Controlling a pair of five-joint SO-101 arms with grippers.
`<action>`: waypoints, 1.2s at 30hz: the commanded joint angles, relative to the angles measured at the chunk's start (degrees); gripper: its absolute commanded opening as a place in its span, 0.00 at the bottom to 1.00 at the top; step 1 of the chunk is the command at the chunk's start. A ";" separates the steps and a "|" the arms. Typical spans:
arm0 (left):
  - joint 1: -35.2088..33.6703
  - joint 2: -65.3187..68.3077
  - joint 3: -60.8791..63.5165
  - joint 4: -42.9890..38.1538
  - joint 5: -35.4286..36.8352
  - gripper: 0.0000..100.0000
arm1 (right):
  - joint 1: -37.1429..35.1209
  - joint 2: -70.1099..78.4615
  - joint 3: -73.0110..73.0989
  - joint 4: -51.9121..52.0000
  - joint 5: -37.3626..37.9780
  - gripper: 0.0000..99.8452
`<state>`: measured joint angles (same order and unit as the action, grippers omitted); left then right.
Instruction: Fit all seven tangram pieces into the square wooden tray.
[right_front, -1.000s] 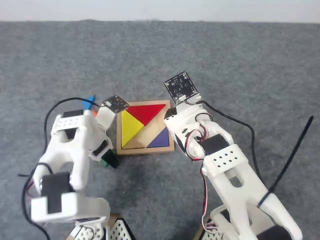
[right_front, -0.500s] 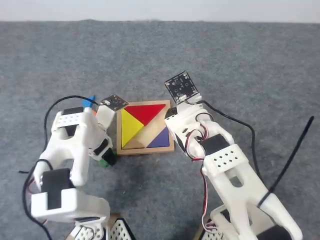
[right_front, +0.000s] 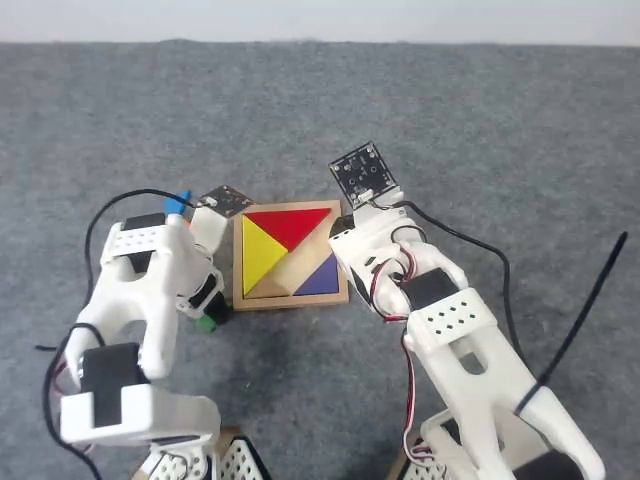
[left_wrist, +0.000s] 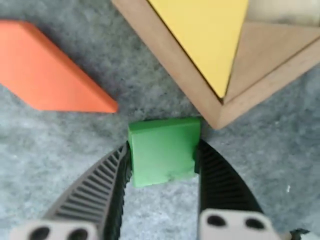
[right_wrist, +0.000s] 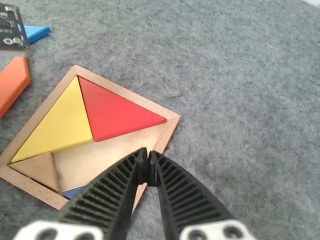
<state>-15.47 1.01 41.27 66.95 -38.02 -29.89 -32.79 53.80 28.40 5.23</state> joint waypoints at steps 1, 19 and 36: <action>-0.09 0.44 -0.57 -0.62 0.97 0.11 | 0.66 -3.30 -0.44 -1.27 0.53 0.01; 5.19 0.35 1.36 0.97 4.92 0.04 | 0.66 -3.30 -0.44 -1.27 0.53 0.01; 7.47 -20.75 14.37 0.97 4.84 0.01 | 0.66 -3.30 -0.44 -1.27 0.53 0.01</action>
<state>-8.79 -14.64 53.67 67.47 -33.63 -29.89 -32.79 53.80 28.40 5.23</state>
